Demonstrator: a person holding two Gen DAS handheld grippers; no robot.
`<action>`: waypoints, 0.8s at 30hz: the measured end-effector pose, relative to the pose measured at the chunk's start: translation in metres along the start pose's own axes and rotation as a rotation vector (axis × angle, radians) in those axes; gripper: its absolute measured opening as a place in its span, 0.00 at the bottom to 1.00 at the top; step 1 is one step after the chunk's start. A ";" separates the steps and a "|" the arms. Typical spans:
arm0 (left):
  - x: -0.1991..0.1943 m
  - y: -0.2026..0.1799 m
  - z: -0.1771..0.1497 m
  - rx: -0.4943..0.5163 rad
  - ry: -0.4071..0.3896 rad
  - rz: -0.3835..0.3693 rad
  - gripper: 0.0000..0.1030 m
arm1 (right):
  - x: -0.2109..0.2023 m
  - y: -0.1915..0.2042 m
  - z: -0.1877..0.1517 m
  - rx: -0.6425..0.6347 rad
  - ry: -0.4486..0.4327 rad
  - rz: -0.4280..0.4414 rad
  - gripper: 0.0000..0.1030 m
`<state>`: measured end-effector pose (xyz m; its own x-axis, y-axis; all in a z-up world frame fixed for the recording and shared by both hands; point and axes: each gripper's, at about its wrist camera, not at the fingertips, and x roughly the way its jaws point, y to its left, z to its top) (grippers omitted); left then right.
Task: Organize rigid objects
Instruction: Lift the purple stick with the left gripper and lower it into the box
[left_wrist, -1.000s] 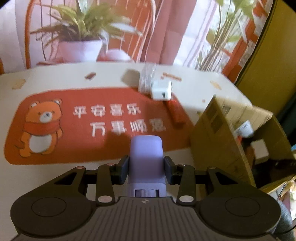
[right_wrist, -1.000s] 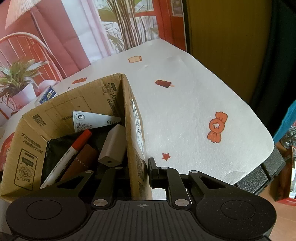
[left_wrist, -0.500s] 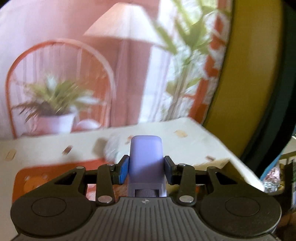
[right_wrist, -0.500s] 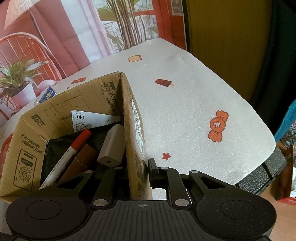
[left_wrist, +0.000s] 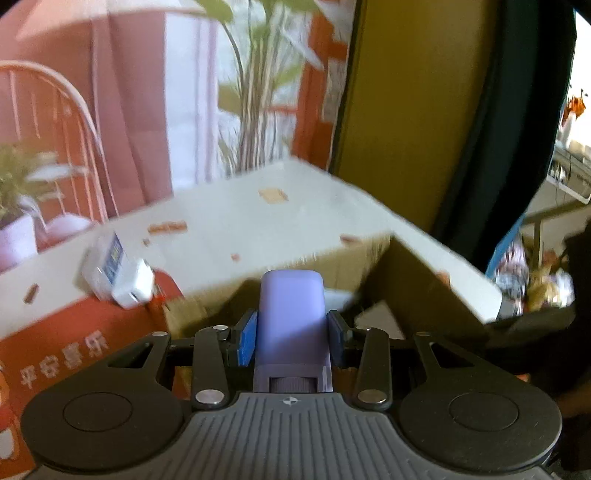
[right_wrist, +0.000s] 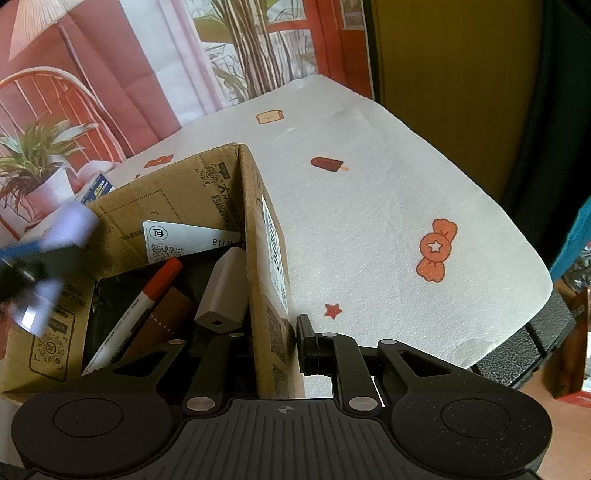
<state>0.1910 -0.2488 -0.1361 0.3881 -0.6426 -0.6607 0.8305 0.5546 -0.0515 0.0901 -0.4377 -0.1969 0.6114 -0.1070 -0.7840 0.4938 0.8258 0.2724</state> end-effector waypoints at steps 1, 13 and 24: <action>0.005 -0.001 -0.003 0.007 0.016 0.002 0.41 | 0.000 0.000 0.000 0.000 0.000 0.001 0.14; 0.024 -0.002 -0.007 0.086 0.104 0.052 0.41 | 0.000 -0.001 0.000 0.002 0.000 0.004 0.14; 0.024 -0.007 -0.009 0.108 0.114 0.066 0.41 | 0.000 -0.001 0.000 0.003 0.000 0.004 0.14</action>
<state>0.1915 -0.2632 -0.1581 0.4000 -0.5391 -0.7412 0.8453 0.5296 0.0710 0.0895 -0.4382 -0.1969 0.6133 -0.1033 -0.7831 0.4930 0.8246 0.2773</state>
